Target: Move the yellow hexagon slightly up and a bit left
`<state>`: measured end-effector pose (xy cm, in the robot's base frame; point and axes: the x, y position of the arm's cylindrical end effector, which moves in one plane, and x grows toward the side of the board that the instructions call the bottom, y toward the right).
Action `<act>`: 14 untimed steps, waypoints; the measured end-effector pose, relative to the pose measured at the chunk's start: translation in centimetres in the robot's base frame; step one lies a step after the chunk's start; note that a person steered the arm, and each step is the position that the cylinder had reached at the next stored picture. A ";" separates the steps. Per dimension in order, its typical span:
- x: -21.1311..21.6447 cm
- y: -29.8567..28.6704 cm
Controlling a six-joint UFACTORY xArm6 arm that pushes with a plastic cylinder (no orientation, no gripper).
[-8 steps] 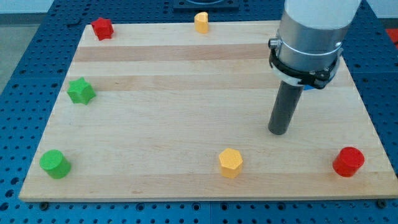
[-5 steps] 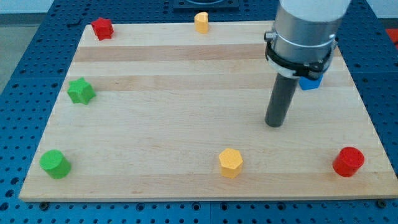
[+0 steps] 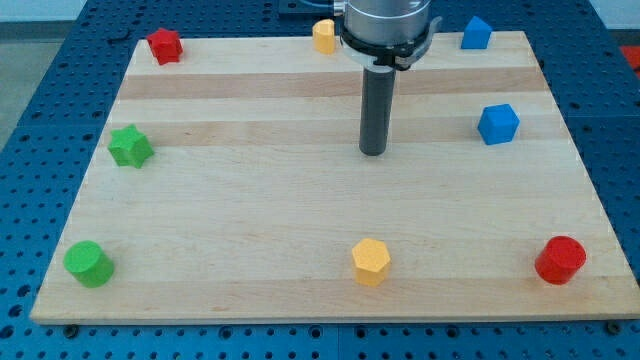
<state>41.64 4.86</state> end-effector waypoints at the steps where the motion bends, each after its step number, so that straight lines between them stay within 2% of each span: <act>1: -0.2 0.7; 2: 0.6 0.7; 3: 4.2 0.7; 5: 4.8 -0.5; 7: 11.3 1.3; 9: 14.2 3.8; 10: 17.9 4.1; 11: 19.4 3.5; 12: 19.1 -1.5; 14: 15.6 -6.2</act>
<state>57.21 -1.35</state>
